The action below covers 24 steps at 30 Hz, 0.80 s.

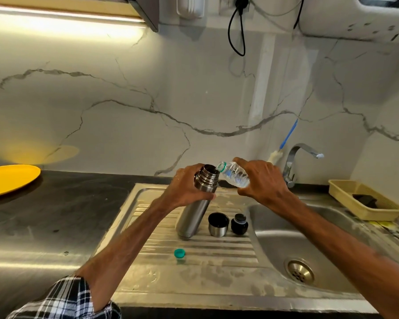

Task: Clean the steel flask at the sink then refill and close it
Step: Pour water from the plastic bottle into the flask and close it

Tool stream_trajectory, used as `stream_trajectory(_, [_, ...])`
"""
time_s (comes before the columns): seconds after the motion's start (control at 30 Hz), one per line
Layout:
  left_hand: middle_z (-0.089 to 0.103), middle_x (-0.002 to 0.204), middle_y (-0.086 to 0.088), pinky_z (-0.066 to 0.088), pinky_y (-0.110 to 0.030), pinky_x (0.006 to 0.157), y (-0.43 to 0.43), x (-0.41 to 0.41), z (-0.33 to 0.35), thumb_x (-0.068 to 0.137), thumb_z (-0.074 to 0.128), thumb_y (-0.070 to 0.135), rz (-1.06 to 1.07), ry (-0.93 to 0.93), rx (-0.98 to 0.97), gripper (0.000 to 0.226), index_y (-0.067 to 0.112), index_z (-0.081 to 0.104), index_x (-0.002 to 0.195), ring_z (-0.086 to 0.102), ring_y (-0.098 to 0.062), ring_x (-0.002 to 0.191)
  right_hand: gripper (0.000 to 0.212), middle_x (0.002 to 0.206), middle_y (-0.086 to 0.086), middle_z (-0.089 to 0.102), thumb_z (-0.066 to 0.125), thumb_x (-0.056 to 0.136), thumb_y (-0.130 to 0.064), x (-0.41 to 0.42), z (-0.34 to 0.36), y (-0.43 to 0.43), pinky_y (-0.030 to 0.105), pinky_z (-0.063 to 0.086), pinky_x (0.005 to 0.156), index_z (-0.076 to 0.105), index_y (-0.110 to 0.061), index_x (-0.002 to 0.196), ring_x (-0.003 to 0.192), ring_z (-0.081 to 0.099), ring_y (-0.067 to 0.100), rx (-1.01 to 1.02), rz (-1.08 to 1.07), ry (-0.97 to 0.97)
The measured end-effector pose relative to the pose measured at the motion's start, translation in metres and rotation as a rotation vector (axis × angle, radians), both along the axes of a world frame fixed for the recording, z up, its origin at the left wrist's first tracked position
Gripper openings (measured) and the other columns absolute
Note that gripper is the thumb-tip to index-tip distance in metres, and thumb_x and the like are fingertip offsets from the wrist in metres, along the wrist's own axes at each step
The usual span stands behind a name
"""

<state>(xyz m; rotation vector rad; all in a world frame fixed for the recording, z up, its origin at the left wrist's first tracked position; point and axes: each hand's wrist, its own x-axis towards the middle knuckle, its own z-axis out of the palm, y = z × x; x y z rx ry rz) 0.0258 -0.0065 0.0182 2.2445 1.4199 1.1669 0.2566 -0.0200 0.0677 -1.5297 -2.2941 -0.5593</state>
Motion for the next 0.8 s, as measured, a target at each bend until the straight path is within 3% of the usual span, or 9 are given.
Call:
stream_trajectory(0.27, [0.067, 0.123, 0.004, 0.053, -0.044, 0.1, 0.002, 0.003, -0.004, 0.062, 0.093, 0.048, 0.006, 0.029, -0.021, 0.09, 0.022, 0.055, 0.139, 0.061, -0.014, 0.11, 0.088, 0.122, 0.008, 0.063, 0.077, 0.085, -0.039, 0.004, 0.005, 0.008, 0.039, 0.051, 0.092, 0.025, -0.025, 0.155, 0.11, 0.06, 0.026, 0.02, 0.019, -0.113])
stream_trajectory(0.8, [0.066, 0.124, 0.001, 0.05, -0.038, 0.1, -0.004, 0.004, -0.002, 0.068, 0.093, 0.04, -0.012, 0.035, -0.016, 0.085, 0.019, 0.052, 0.139, 0.059, -0.012, 0.109, 0.088, 0.129, 0.007, 0.058, 0.074, 0.089, -0.034, 0.007, 0.018, 0.006, 0.035, 0.051, 0.084, 0.018, -0.025, 0.157, 0.1, 0.064, 0.023, 0.099, -0.003, -0.236])
